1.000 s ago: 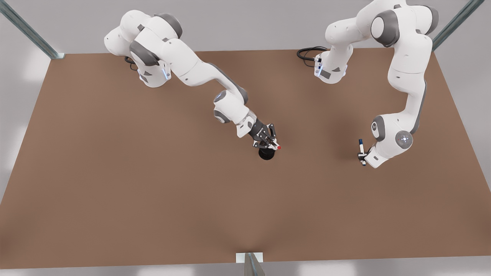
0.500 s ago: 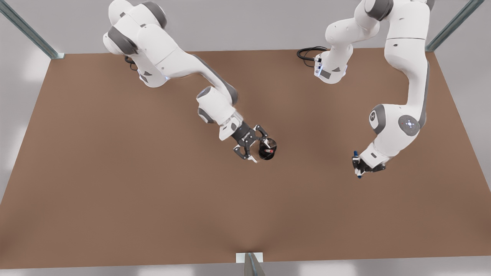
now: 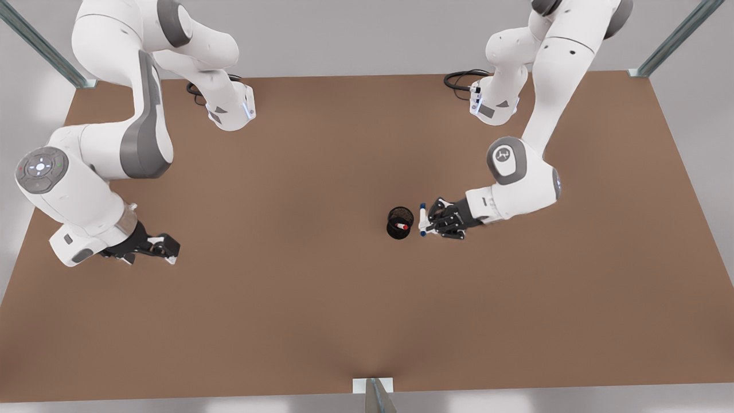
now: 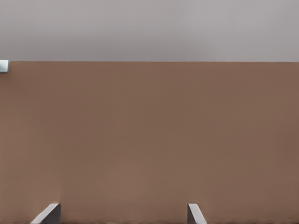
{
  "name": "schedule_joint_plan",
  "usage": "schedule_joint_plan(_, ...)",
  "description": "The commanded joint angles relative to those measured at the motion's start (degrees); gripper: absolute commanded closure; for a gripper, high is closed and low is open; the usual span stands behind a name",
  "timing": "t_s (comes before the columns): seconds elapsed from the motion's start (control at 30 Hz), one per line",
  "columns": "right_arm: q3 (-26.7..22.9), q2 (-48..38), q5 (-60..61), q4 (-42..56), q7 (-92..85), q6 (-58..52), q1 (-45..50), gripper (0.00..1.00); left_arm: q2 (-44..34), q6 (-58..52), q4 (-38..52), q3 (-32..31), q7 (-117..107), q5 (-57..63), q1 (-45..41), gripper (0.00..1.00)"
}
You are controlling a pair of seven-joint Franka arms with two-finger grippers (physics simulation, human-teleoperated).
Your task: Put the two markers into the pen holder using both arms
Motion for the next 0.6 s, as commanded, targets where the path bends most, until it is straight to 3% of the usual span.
schedule_joint_plan(0.0,-0.1,0.0,4.1,0.3,-0.5,-7.9,-0.7,0.00,-0.6,-0.3,-1.5,-0.2,71.8,-11.4,0.0,0.79)
schedule_joint_plan(0.23,0.8,-4.2,4.4,-6.7,-3.4,-7.7,-3.1,0.00,-0.8,-2.7,-4.8,-0.2,97.9,-22.0,0.0,0.79)
schedule_joint_plan(0.3,0.8,-9.2,3.0,-15.0,-3.4,-2.7,-3.0,0.00,-0.1,-3.9,-5.6,-0.4,102.3,-24.2,-0.3,0.79)
schedule_joint_plan(0.57,0.8,-8.9,2.6,-14.9,-4.9,-2.6,-3.1,0.00,2.3,-2.8,-7.9,-0.2,107.7,-30.3,-4.4,0.79)
